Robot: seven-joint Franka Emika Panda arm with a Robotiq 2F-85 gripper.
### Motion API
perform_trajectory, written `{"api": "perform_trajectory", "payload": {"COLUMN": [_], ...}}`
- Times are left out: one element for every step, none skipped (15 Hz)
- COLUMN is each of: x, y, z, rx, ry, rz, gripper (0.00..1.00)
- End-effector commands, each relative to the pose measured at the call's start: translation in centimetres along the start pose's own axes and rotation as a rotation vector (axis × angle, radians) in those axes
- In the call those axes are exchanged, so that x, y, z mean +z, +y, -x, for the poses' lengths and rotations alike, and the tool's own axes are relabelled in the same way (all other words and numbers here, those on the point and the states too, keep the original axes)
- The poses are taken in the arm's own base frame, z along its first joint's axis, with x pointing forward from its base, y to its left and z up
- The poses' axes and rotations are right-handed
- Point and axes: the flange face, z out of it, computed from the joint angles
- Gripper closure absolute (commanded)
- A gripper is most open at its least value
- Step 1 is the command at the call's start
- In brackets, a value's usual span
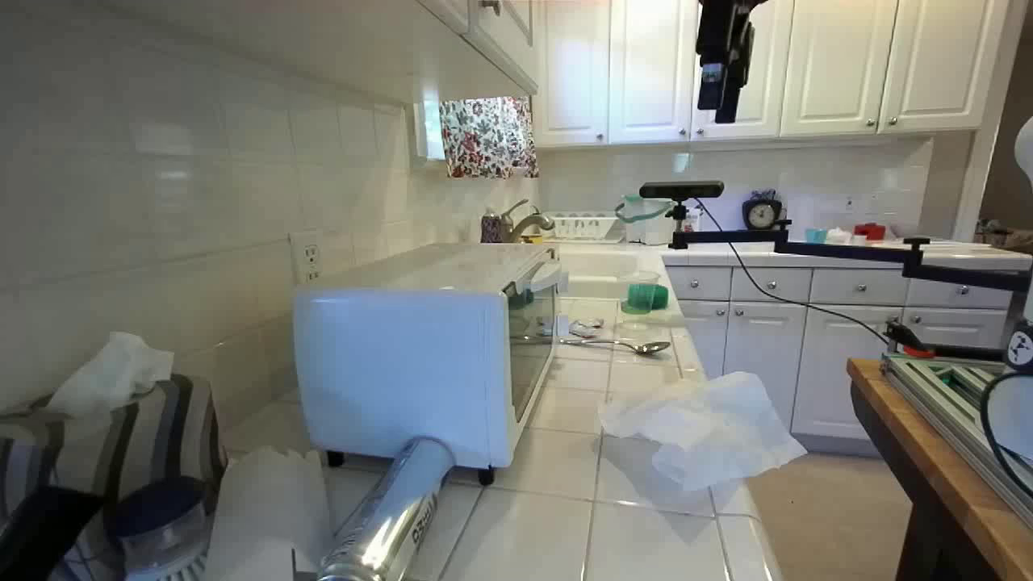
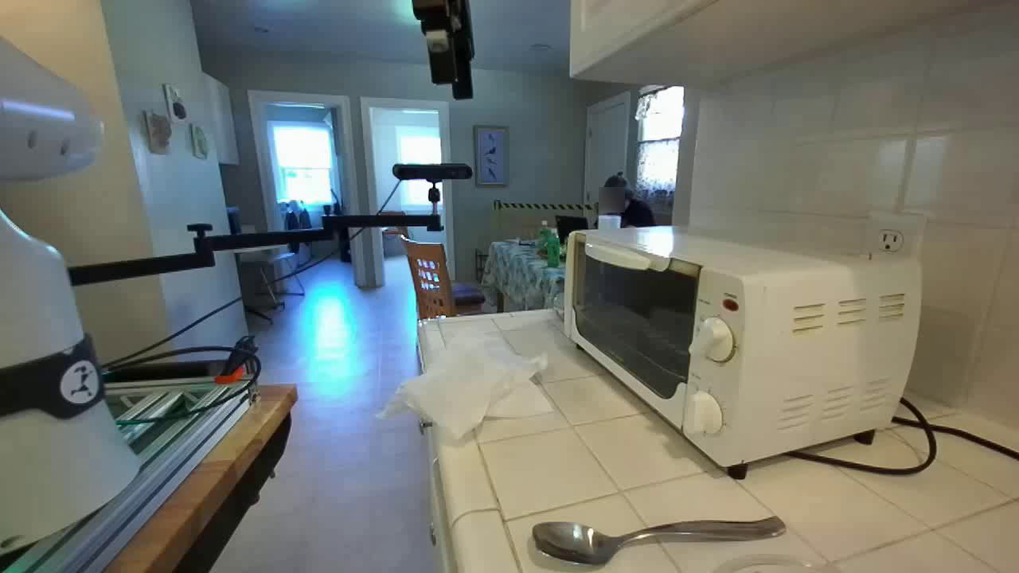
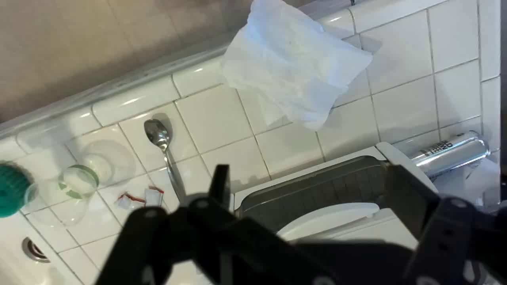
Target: Use the paper towel to wipe the cabinet door
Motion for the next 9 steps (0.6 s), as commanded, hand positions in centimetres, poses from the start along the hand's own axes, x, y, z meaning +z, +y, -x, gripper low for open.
{"api": "perform_trajectory", "payload": {"x": [-0.1,-0.1,-0.1,-0.1,-0.1,0.1,0.2,0.4,0.9], "y": [0.0,0.0,0.0,0.0,0.0,0.5,1.4,2.5,3.6], "z": [0.0,0.0,0.0,0.0,0.0,-0.2,-0.7,-1.2,-1.7], "rx": [0.000,0.000,0.000,0.000,0.000,0.019,0.041,0.067,0.075], "ry": [-0.001,-0.001,-0.001,-0.001,-0.001,0.000,0.025,0.050,0.099], "rz": [0.000,0.000,0.000,0.000,0.000,-0.030,-0.050,-0.082,-0.114], "gripper": [0.00,0.00,0.00,0.00,0.00,0.00,0.00,0.00,0.00]}}
